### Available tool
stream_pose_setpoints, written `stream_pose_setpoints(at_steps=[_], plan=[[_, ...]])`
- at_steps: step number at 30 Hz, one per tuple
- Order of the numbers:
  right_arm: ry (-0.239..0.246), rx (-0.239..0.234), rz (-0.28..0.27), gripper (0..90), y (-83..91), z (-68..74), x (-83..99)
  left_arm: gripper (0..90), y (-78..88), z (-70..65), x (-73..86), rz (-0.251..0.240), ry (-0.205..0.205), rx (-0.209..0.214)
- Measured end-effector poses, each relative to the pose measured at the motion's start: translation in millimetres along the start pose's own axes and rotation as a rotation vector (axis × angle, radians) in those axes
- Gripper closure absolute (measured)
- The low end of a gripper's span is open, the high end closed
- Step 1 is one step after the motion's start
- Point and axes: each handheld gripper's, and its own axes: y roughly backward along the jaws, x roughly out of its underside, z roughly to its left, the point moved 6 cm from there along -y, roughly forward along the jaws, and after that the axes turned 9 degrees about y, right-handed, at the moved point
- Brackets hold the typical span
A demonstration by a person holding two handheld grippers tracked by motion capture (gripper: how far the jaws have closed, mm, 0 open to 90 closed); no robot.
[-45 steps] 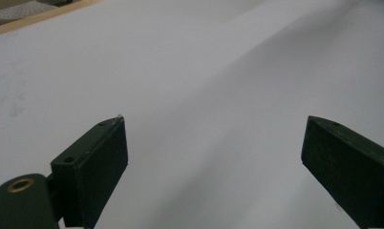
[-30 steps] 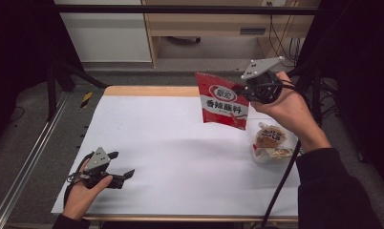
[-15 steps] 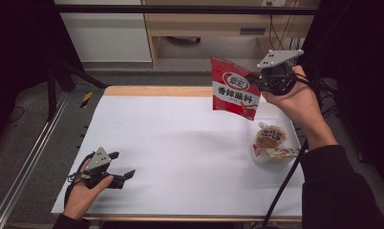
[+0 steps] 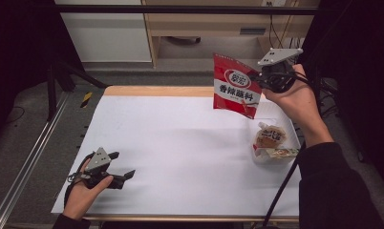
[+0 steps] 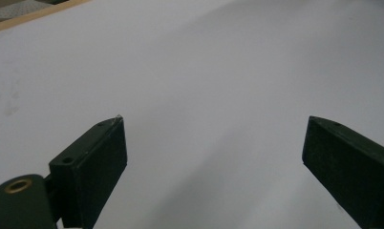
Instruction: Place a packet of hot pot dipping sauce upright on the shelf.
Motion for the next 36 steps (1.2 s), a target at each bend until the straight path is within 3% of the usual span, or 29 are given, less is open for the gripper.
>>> stream_pose_setpoints(at_steps=[8, 19, 36], plan=[[-0.035, 0.046, 0.033, 90.0, 0.9, -9.2, 22.7, 7.7, 0.2, 0.0, 0.3, 0.006, -0.007, 0.0], [-0.148, 0.131, 0.088, 90.0, 15.7, -32.6, 80.9, 7.7, -0.6, -0.7, 1.2, 0.011, -0.009, 0.002], [-0.201, 0.126, 0.128, 90.0, 6.9, -33.2, 119.7, 7.7, -1.6, -1.8, 1.7, 0.013, -0.011, 0.005]])
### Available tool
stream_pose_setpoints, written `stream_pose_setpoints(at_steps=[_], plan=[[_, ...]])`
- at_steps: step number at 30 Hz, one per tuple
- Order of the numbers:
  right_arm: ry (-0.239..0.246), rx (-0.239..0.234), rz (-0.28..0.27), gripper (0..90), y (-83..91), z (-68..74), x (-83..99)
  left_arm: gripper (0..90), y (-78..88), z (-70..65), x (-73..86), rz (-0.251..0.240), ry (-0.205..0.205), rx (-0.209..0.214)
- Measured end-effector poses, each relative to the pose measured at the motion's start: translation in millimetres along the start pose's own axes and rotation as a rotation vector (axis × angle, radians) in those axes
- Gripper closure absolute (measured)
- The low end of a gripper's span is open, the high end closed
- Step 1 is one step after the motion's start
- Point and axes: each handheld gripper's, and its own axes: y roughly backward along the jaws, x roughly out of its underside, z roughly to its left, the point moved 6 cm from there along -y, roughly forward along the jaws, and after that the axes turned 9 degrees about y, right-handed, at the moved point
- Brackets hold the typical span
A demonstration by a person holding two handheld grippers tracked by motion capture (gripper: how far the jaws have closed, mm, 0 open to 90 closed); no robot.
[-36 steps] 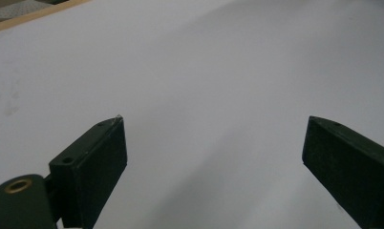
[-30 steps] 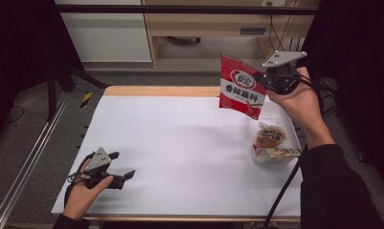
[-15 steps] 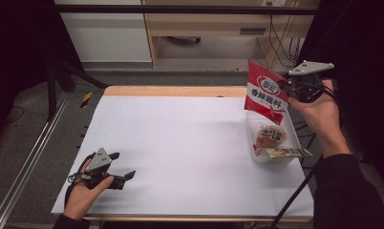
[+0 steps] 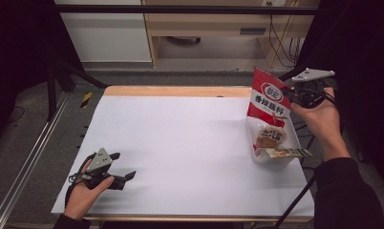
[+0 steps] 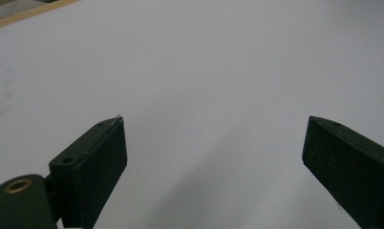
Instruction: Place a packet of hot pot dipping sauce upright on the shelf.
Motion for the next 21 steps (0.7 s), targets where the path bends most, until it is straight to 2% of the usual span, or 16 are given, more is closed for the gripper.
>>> stream_pose_setpoints(at_steps=[8, 10, 14, 21], plan=[[-0.069, -0.013, 0.012, 90.0, -6.7, 5.4, 28.1, 7.7, -0.4, -1.2, 0.0, 0.002, -0.005, 0.003], [-0.104, -0.012, 0.011, 90.0, -6.1, 4.7, 39.3, 7.7, -0.5, -1.5, -0.1, 0.003, -0.005, 0.003], [-0.124, -0.009, 0.011, 90.0, -3.2, 0.2, 50.4, 7.7, -0.8, -2.2, -0.1, 0.004, -0.007, 0.003], [-0.161, 0.003, 0.042, 87.8, 0.7, -3.0, 68.3, 7.7, -0.6, -2.5, 0.1, 0.005, -0.008, 0.003]])
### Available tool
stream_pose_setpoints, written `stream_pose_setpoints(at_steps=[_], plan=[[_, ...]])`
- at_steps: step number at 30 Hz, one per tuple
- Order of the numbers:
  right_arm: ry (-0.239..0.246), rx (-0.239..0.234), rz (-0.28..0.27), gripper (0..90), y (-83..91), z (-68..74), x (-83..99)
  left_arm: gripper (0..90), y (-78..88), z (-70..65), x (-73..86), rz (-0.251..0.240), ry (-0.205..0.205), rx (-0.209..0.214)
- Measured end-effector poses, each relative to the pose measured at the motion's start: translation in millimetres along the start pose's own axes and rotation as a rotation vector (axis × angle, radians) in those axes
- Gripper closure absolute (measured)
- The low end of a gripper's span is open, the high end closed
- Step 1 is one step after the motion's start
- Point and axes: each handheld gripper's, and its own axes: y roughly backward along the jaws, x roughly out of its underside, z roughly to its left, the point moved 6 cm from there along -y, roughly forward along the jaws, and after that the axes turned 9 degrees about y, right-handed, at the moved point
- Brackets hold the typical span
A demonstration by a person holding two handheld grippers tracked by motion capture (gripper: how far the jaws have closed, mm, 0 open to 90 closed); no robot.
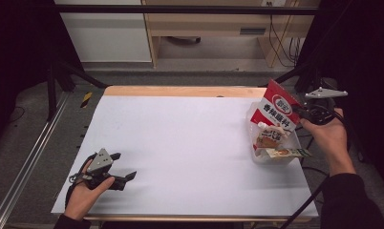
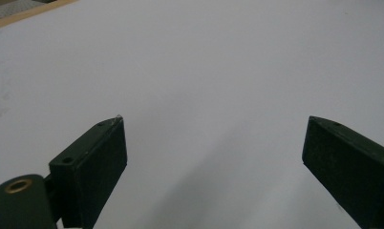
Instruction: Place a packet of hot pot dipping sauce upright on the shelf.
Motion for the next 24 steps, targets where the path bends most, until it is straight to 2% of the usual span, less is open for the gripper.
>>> stream_pose_setpoints(at_steps=[1, 4, 5, 8, 9, 11, 14, 15, 16, 18, 21, 22, 23, 24], plan=[[0.0, 0.0, 0.0, 87.8, 0.0, 0.0, 0.0, 7.7, 0.0, 0.0, 0.0, 0.0, 0.0, 0.0], [-0.004, 0.01, -0.01, 77.4, 4.6, -0.5, -1.5, 7.7, 0.1, -0.4, -0.1, 0.001, -0.002, 0.0], [-0.004, 0.01, -0.01, 77.4, 4.6, -0.5, -1.5, 7.7, 0.1, -0.4, -0.1, 0.001, -0.002, 0.0], [0.005, 0.037, -0.007, 57.8, 9.8, -0.6, -7.2, 7.7, 0.9, 0.7, -0.2, -0.004, 0.002, -0.004], [0.005, 0.037, -0.007, 57.8, 9.8, -0.6, -7.2, 7.7, 0.9, 0.7, -0.2, -0.004, 0.002, -0.004], [0.016, 0.07, -0.024, 44.8, 18.0, 0.7, -16.2, 7.7, 1.5, 1.2, -0.5, -0.007, 0.004, -0.003], [0.037, 0.1, -0.044, 33.3, 27.7, 2.8, -27.7, 7.7, 2.1, 1.2, -0.7, -0.009, 0.004, -0.003], [0.037, 0.1, -0.044, 33.3, 27.7, 2.8, -27.7, 7.7, 2.1, 1.2, -0.7, -0.009, 0.004, -0.003], [0.04, 0.091, -0.051, 27.8, 33.5, 7.4, -35.8, 7.7, 2.4, 1.4, -0.7, -0.011, 0.007, -0.003], [0.064, 0.098, -0.068, 24.8, 40.5, 13.8, -44.7, 7.5, 3.3, 2.3, -0.7, -0.012, 0.01, -0.006], [0.071, 0.089, -0.081, 20.8, 46.1, 22.2, -52.4, 7.3, 3.9, 3.3, -0.7, -0.014, 0.015, -0.007], [0.084, 0.076, -0.086, 19.5, 50.3, 33.0, -58.8, 7.2, 4.0, 3.8, -0.5, -0.015, 0.017, -0.008], [0.084, 0.076, -0.086, 19.5, 50.3, 33.0, -58.8, 7.2, 4.0, 4.2, -0.4, -0.015, 0.02, -0.01], [0.103, 0.058, -0.093, 17.1, 53.7, 45.5, -63.6, 6.5, 4.5, 4.8, -0.4, -0.015, 0.022, -0.011]])
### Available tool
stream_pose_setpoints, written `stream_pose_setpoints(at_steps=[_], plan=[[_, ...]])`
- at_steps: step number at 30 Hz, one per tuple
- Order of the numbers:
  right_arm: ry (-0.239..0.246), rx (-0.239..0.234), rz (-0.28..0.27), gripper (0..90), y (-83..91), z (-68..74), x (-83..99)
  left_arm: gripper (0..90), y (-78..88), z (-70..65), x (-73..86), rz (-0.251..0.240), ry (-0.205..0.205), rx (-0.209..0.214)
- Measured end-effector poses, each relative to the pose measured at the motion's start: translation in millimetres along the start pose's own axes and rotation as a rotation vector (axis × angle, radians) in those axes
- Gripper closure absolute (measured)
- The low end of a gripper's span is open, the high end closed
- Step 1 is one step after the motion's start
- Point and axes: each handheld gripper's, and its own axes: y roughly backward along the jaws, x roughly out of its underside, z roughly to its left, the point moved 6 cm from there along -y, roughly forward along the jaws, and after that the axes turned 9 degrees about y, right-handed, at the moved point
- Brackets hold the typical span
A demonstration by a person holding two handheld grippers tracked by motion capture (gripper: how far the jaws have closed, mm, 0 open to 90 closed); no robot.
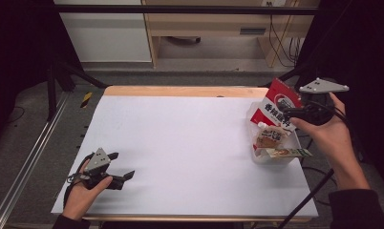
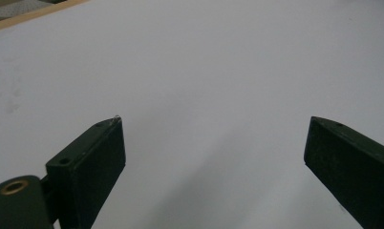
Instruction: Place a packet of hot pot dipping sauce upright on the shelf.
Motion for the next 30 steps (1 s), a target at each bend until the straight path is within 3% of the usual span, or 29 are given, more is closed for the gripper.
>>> stream_pose_setpoints(at_steps=[4, 5, 7, 10, 19, 20, 30], plan=[[0.027, -0.042, -0.029, 13.3, 7.2, 26.8, -12.0, 5.5, -0.8, 0.4, 0.4, 0.002, 0.002, -0.004], [0.027, -0.042, -0.029, 13.3, 7.2, 26.8, -12.0, 5.3, -0.8, 0.4, 0.4, 0.002, 0.002, -0.004], [0.05, -0.071, -0.053, 11.7, 12.7, 46.4, -19.4, 5.2, -1.1, 0.8, 0.4, 0.002, 0.002, -0.006], [0.067, -0.098, -0.06, 9.2, 16.2, 62.7, -24.3, 5.0, -1.2, 1.1, 0.6, 0.003, 0.003, -0.007], [0.089, -0.154, -0.091, 5.2, 22.0, 96.9, -37.4, 4.7, -1.6, 1.4, 0.5, 0.002, 0.008, -0.009], [0.096, -0.169, -0.098, 5.2, 22.1, 105.6, -38.8, 4.7, -1.3, 1.6, 0.3, 0.0, 0.008, -0.009], [0.116, -0.231, -0.12, 5.2, 19.2, 147.4, -35.9, 4.7, -0.2, 2.8, 0.2, -0.003, 0.012, -0.015]])
